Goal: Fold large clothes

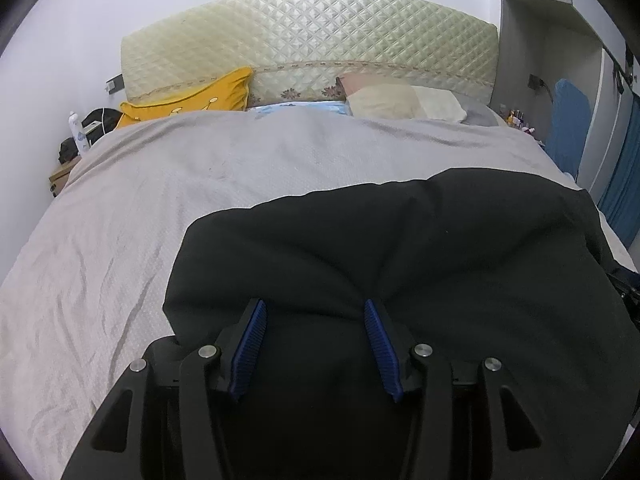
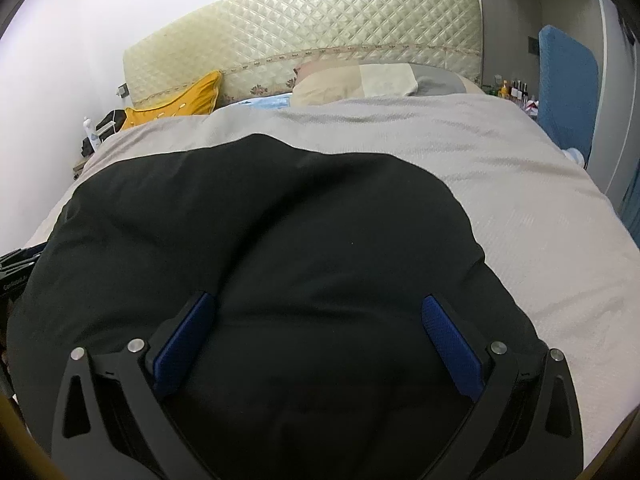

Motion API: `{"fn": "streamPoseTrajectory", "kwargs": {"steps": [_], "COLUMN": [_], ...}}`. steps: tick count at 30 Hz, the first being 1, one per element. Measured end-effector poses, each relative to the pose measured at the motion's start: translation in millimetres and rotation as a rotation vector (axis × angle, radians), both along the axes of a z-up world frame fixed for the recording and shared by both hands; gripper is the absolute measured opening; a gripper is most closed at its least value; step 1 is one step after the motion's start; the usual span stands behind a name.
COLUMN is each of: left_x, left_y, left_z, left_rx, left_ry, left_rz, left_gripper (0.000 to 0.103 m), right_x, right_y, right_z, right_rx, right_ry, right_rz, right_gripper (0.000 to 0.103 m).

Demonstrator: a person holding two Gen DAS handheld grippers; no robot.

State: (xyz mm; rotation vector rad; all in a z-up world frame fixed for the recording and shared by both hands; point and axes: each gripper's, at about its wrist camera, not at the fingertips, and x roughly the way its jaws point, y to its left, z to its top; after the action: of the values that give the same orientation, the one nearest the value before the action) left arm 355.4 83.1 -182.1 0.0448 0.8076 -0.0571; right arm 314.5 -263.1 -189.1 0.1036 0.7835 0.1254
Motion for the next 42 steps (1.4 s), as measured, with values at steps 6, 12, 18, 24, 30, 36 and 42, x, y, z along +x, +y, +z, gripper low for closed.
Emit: {"fn": "streamPoseTrajectory", "kwargs": {"steps": [6, 12, 18, 24, 30, 36, 42], "left_x": [-24, -79, -137, -198, -256, -299, -328], "left_y": [-6, -23, -38, -45, -57, -56, -48], "left_z": [34, 107, 166, 198, 226, 242, 239], "left_rx": [-0.028, -0.065, -0.092, -0.111, -0.102, -0.15, -0.154], "left_ry": [-0.04, -0.142, -0.244, -0.289, -0.343, -0.36, -0.361], "left_rz": [-0.012, -0.03, -0.05, -0.061, -0.091, -0.08, -0.037], "left_gripper": [0.052, 0.063, 0.086, 0.09, 0.094, 0.094, 0.094], "right_x": [-13, -51, -112, -169, -223, -275, -308], "right_y": [5, 10, 18, 20, 32, 53, 70], "right_z": [20, 92, 179, 228, 255, 275, 279], "right_rx": [-0.022, -0.007, -0.038, -0.014, 0.013, 0.016, 0.005], "right_ry": [-0.007, -0.136, -0.305, -0.393, -0.463, -0.535, -0.565], "right_rz": [-0.041, -0.049, -0.064, -0.071, -0.053, 0.005, 0.039], "right_gripper": [0.103, 0.103, 0.103, 0.103, 0.103, 0.103, 0.103]}}
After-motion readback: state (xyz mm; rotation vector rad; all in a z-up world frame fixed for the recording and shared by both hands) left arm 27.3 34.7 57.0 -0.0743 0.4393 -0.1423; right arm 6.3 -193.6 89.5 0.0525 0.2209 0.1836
